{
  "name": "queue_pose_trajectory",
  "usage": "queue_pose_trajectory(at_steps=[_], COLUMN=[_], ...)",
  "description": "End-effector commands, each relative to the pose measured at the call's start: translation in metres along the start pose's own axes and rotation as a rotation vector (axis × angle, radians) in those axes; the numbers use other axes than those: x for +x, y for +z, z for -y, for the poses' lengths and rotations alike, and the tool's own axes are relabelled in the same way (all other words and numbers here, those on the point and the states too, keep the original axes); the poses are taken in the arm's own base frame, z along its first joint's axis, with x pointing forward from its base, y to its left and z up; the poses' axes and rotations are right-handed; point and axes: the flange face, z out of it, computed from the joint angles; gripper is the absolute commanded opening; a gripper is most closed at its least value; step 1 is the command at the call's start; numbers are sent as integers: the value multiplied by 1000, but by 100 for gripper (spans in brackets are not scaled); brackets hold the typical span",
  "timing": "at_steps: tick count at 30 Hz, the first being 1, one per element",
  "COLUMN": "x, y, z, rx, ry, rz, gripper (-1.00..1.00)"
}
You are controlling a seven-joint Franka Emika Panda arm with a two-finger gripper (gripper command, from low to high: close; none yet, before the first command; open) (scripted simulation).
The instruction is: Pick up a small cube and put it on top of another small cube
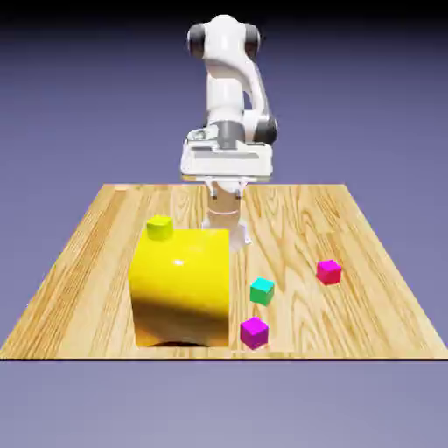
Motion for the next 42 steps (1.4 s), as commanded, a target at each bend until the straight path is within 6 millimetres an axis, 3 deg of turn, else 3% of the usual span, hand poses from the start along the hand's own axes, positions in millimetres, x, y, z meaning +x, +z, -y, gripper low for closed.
queue_pose_trajectory(at_steps=[1,6,11,16,21,23,28,29,30,35,38,42], x=[-16,-113,-226,-343,-455,-460,-480,-480,-480,-456,-367,-259], y=[12,57,81,85,73,72,125,125,125,74,104,124], z=[13,68,100,105,83,82,42,42,42,81,68,25], rx=[-14,-80,-141,-202,-268,-272,-271,-271,-271,-279,-411,-537], ry=[-77,-478,-901,-1340,-1790,-1813,-1813,-1813,-1813,-1799,-1494,-1073], rz=[53,296,501,662,774,779,779,779,779,780,815,860], gripper=[0,0,0,0,0,0,0,-100,-100,-100,-100,-100])
